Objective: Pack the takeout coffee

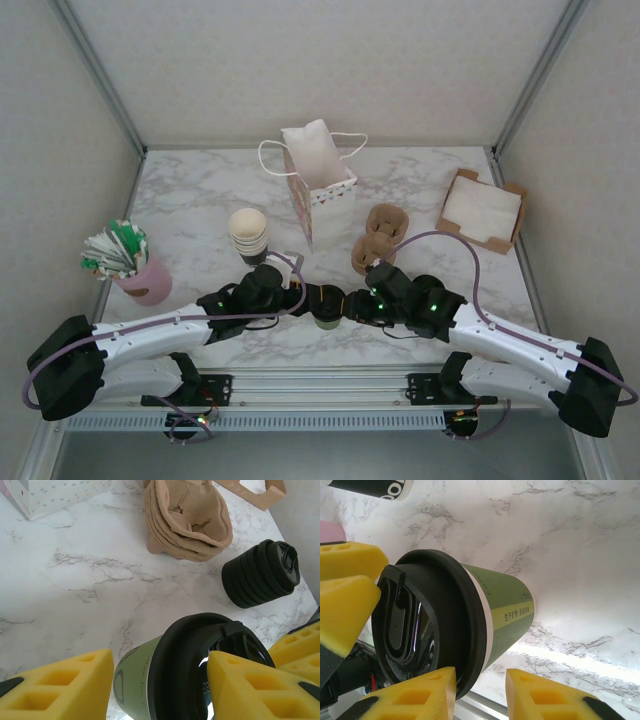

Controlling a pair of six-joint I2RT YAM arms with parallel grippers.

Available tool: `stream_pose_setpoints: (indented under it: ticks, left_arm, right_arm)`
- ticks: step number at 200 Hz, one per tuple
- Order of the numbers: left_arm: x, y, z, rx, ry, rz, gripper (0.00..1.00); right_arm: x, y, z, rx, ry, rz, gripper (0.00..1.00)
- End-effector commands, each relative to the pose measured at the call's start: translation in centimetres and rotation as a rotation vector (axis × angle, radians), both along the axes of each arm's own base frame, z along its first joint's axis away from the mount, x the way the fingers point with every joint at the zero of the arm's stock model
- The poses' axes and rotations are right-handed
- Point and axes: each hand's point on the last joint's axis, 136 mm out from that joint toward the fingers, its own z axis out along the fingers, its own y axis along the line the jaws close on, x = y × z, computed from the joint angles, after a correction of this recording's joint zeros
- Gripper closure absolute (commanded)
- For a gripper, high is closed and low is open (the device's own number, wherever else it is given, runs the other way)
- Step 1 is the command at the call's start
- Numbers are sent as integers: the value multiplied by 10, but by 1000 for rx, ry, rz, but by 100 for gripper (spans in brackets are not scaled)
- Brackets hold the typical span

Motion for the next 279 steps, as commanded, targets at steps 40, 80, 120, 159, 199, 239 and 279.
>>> stream_pose_setpoints:
  ticks: [40,80,120,159,199,239,279]
  left_arm:
    - [-5,2,-7,14,16,16,47]
    - [-7,2,-11,27,23,16,47]
    - [-8,4,-16,36,30,22,48]
    - [-9,5,-23,45,41,26,48]
    - [-10,7,-30,54,52,31,48]
    - [-12,10,-36,60,63,41,48]
    - [-13,13,-40,61,68,51,49]
  right_arm:
    - [2,3,-8,14,23,-2,69]
    - [1,0,-17,-3,38,-8,69]
    - [-4,-7,-29,-33,62,-16,70]
    - [-8,-13,-42,-67,88,-20,70]
    - [-11,-20,-54,-109,113,-31,71]
    - [-11,-22,-57,-137,115,-25,71]
    - [-11,-22,-64,-169,125,-14,72]
